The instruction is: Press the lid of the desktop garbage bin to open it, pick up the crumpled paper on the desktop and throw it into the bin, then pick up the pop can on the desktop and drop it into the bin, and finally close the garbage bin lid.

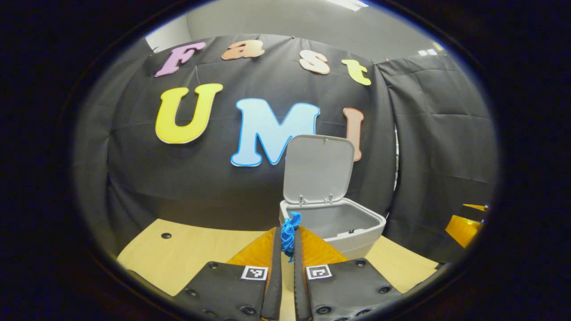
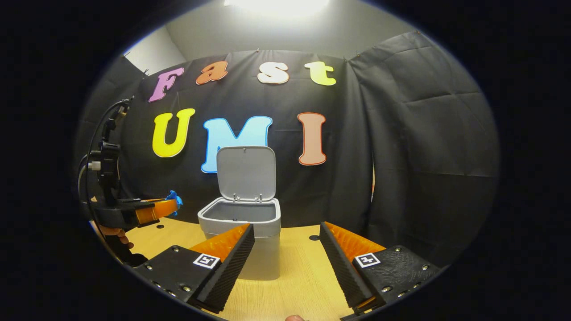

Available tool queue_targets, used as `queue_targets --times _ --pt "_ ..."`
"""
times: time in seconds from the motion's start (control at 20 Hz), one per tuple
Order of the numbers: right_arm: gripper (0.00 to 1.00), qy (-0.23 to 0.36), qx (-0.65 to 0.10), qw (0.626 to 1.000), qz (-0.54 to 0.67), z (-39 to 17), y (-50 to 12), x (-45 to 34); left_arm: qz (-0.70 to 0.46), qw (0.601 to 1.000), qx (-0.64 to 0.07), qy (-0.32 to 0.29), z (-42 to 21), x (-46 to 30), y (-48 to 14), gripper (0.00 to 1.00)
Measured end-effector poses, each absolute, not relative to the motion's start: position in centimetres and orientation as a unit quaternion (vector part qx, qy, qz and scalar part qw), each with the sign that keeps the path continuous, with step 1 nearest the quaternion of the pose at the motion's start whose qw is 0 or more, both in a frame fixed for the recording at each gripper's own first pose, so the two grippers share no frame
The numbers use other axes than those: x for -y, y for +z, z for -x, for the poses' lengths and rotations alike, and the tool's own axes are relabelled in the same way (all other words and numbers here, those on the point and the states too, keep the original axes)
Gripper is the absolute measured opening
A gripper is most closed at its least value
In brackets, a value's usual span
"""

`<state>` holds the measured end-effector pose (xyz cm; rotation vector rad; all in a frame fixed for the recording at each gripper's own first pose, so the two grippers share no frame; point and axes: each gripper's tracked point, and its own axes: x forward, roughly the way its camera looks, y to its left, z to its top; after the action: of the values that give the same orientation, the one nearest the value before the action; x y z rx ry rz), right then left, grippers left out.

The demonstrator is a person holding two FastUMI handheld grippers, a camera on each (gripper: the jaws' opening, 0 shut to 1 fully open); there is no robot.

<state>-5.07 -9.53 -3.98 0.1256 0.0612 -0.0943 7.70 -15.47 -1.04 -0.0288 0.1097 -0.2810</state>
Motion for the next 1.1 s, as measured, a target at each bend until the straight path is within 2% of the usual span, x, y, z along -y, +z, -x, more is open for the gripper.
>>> queue_targets --times 0.5,0.7,0.85,0.9,1.1 --pt "0.94 -0.092 -0.045 0.994 -0.047 4.7 -5.2 10.9 0.005 0.98 -0.05 -0.194 -11.9 20.7 -1.4 0.17" --pt "0.95 -0.096 -0.047 0.993 -0.045 4.8 -5.1 10.9 -0.003 0.978 -0.061 -0.201 -13.4 21.6 -2.5 0.21" --pt "0.94 -0.099 -0.05 0.993 -0.04 5.0 -5.1 11.1 -0.003 0.978 -0.065 -0.201 -14.1 22.0 -3.0 0.25" --pt "0.94 -0.101 -0.051 0.993 -0.04 5.2 -5.3 11.2 -0.004 0.978 -0.067 -0.199 -14.3 22.1 -3.3 0.3" --pt "0.94 -0.108 -0.052 0.992 -0.039 5.6 -5.3 11.7 -0.005 0.978 -0.076 -0.195 -15.0 22.3 -4.1 0.34"
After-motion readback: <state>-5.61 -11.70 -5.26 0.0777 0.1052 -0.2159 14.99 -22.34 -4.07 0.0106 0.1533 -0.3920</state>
